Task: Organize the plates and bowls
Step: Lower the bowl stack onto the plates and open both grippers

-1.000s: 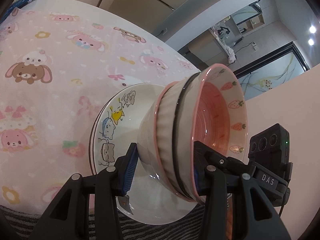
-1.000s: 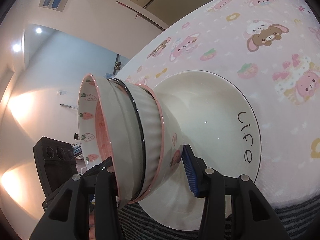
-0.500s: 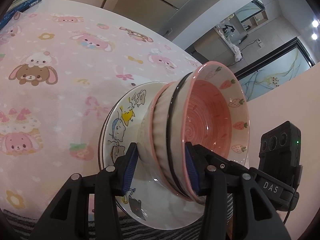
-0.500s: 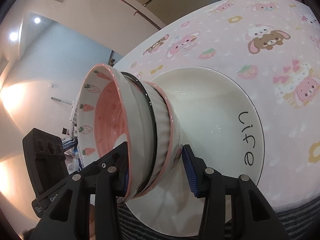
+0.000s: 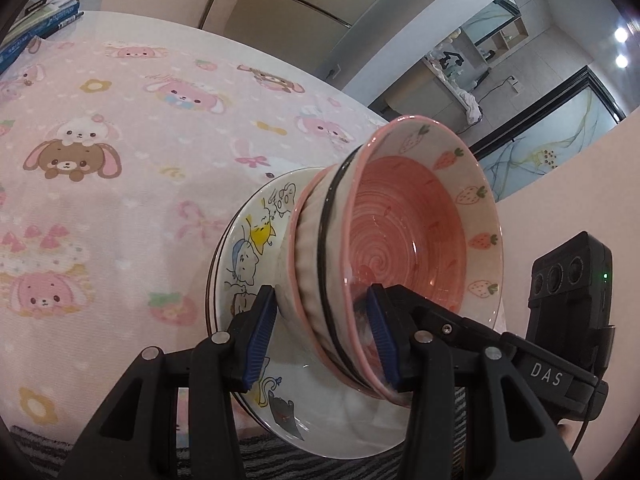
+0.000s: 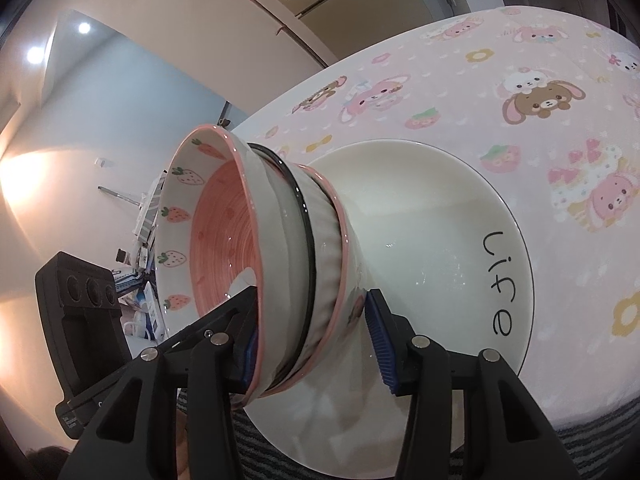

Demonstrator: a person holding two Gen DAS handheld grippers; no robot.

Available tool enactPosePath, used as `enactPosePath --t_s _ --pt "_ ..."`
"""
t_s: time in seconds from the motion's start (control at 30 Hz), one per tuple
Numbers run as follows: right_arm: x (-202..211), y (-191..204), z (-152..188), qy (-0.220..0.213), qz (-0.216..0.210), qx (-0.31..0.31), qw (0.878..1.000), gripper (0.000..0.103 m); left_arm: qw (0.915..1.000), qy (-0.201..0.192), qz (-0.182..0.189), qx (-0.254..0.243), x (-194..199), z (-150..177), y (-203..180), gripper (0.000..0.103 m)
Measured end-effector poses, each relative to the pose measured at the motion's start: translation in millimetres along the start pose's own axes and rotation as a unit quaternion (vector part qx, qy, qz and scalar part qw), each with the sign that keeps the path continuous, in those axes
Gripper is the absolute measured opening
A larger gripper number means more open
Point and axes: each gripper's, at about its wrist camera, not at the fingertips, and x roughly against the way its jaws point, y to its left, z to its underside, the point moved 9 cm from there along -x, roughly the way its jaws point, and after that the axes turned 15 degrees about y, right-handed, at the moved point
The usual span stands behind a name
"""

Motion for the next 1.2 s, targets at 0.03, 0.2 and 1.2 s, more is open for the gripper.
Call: enactPosePath --t_s 0.03,0.2,1.2 --pt "0.0 -0.1 0.0 -0.001 0.000 0.001 1.000 0.049 1.0000 -0.001 0.000 -0.002 0.2 0.1 -0.1 0.045" --pt "0.5 1.1 0.3 -0.006 0.001 0.000 1.000 0.049 1.0000 -0.005 0.001 -0.003 0.6 -0.3 0.1 0.045" --pt "99.8 16.2 -2.3 -0.186 0.103 0.071 0.975 0.060 0.9584 -0.208 -0.158 -0.115 77.3 -5.4 -29.8 0.075"
